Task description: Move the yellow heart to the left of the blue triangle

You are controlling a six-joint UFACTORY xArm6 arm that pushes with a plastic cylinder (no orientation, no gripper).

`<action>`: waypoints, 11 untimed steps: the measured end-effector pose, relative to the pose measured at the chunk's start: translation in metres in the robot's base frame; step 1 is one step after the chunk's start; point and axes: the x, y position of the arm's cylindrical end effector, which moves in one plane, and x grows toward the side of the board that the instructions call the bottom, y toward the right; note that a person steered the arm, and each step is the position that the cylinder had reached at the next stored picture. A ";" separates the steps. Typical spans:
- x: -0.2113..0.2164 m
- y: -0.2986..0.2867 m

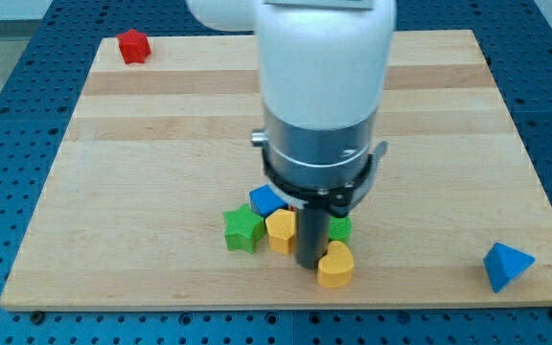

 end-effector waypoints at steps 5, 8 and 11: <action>0.039 0.000; 0.017 0.081; 0.017 0.118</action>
